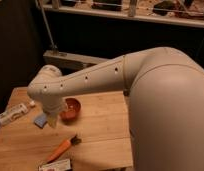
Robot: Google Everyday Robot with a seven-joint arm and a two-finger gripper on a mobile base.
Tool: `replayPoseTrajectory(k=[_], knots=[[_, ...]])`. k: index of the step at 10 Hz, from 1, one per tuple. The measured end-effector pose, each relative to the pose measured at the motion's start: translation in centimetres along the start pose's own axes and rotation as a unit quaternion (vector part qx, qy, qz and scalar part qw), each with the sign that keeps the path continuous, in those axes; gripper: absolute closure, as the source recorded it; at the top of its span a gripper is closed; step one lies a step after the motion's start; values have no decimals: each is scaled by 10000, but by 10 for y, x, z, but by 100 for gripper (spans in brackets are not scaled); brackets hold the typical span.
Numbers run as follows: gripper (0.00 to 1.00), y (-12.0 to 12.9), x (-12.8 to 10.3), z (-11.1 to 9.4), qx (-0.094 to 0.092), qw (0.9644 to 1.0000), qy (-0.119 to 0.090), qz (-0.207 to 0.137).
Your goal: Place the pepper on the white sponge
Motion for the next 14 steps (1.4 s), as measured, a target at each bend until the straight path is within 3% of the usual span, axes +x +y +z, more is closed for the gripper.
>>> replayPoseTrajectory(k=[4, 10, 14], knots=[[35, 16, 4, 17, 218, 9964, -10, -818], [35, 32, 26, 42, 101, 9941, 74, -1075], [35, 34, 28, 43, 64, 9940, 104, -1086]])
